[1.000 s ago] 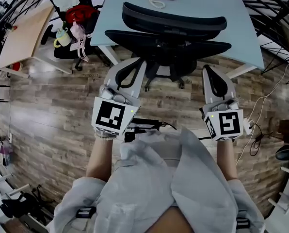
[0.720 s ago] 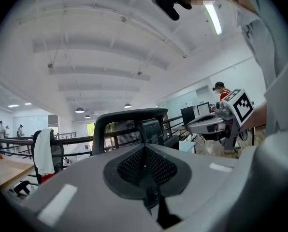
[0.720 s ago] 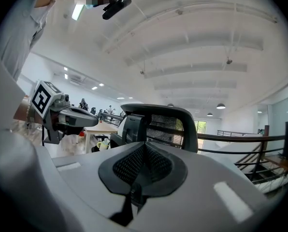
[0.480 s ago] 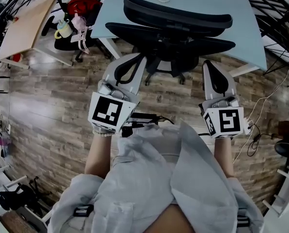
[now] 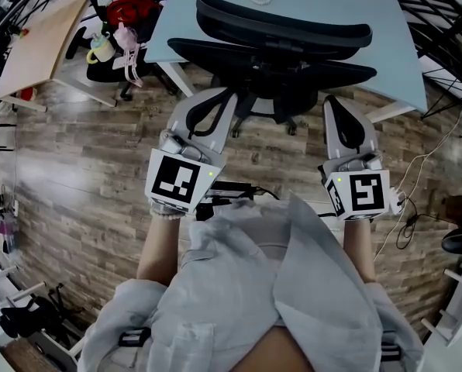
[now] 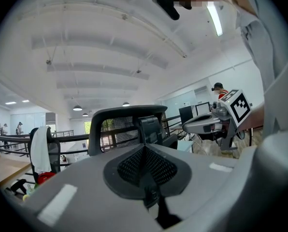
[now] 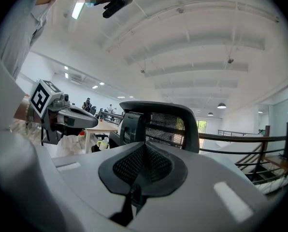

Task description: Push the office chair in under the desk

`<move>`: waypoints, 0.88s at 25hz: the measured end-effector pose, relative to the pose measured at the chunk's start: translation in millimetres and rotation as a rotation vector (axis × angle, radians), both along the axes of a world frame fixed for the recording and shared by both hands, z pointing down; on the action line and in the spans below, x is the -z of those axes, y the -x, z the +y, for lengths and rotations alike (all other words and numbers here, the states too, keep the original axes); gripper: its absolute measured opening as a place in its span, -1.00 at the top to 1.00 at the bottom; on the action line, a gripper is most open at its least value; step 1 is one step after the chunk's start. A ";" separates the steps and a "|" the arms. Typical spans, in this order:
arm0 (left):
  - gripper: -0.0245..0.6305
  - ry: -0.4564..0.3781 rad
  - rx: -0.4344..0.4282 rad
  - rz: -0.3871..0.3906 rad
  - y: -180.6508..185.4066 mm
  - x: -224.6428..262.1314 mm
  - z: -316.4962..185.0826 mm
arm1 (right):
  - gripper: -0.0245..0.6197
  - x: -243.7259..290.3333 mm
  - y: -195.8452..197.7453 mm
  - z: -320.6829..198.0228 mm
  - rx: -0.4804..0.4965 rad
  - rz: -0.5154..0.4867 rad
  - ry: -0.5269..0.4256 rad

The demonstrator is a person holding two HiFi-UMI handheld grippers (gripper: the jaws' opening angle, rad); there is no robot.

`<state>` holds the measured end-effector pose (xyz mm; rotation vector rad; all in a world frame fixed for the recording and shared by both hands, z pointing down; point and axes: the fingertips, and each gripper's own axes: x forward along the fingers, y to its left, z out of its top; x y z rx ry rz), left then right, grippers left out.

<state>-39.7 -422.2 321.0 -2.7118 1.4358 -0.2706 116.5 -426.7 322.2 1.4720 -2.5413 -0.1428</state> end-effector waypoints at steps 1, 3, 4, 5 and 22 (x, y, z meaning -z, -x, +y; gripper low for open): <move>0.92 0.000 0.000 0.001 0.0 -0.4 -0.1 | 0.90 -0.4 0.0 -0.2 0.000 0.002 0.001; 0.92 -0.001 0.000 0.001 0.3 -0.7 -0.4 | 0.90 -1.1 0.4 -0.5 -0.001 0.005 0.002; 0.92 -0.002 0.000 -0.001 0.5 -0.6 -0.6 | 0.90 -1.1 0.7 -0.5 -0.001 0.006 0.002; 0.92 -0.003 0.000 -0.002 0.6 -0.3 -0.8 | 0.90 -1.0 1.0 -0.4 0.000 0.007 0.002; 0.92 -0.005 -0.031 -0.009 -9.3 -3.9 4.7 | 0.90 -8.7 -1.3 4.5 -0.013 0.038 -0.010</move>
